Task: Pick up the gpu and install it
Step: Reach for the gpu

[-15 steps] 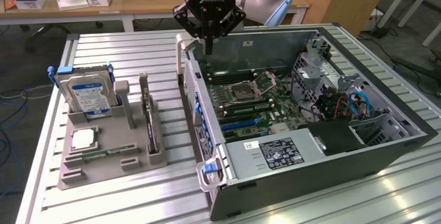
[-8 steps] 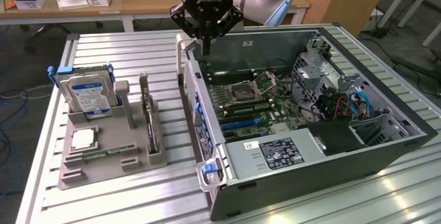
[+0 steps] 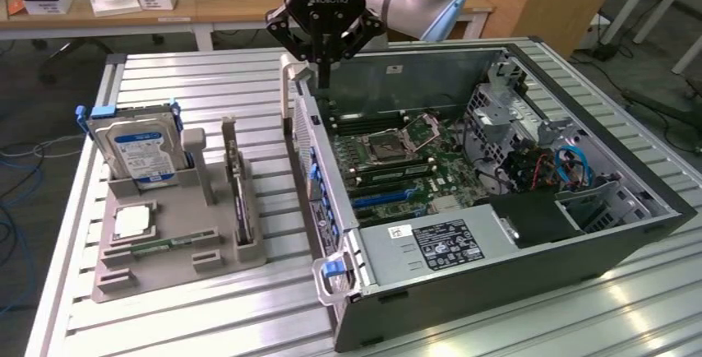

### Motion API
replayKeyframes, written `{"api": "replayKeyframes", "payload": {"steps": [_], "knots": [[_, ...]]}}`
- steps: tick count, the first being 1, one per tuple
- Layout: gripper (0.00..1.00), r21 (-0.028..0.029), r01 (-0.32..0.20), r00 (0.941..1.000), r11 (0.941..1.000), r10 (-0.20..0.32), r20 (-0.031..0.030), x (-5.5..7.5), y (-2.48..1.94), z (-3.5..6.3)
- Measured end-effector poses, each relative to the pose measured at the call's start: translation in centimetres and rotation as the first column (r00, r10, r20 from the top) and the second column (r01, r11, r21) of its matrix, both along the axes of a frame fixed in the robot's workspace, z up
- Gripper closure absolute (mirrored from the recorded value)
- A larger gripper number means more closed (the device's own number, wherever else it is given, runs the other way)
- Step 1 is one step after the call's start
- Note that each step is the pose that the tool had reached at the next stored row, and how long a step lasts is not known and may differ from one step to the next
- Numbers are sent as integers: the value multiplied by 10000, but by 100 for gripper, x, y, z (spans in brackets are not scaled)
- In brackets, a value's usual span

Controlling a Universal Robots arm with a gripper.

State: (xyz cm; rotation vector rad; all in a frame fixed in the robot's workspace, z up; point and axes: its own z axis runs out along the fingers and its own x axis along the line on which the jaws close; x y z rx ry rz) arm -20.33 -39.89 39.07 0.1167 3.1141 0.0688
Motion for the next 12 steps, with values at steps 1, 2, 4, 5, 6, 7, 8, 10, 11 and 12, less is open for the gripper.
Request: {"api": "replayKeyframes", "payload": {"steps": [1, 2, 4, 5, 6, 7, 8, 10, 11, 12], "knots": [[90, 0, 0, 10000, 10000, 0, 0, -7, 0, 0], [90, 0, 0, 10000, 10000, 0, -1, -14, 0, -1], [90, 0, 0, 10000, 10000, 0, -1, -29, 0, -1], [90, 0, 0, 10000, 10000, 0, 0, -36, 0, -2], [90, 0, -1, 10000, 10000, 1, -1, -44, 0, -2], [90, 0, 0, 10000, 10000, 0, -1, -52, 0, -2], [90, 0, -1, 10000, 10000, 1, -1, -59, 0, -3], [90, 0, 0, 10000, 10000, 0, -1, -75, 0, -4], [90, 0, 0, 10000, 10000, 0, -2, -82, 0, -4], [90, 0, 0, 10000, 10000, 0, -1, -89, 0, -5]]}}
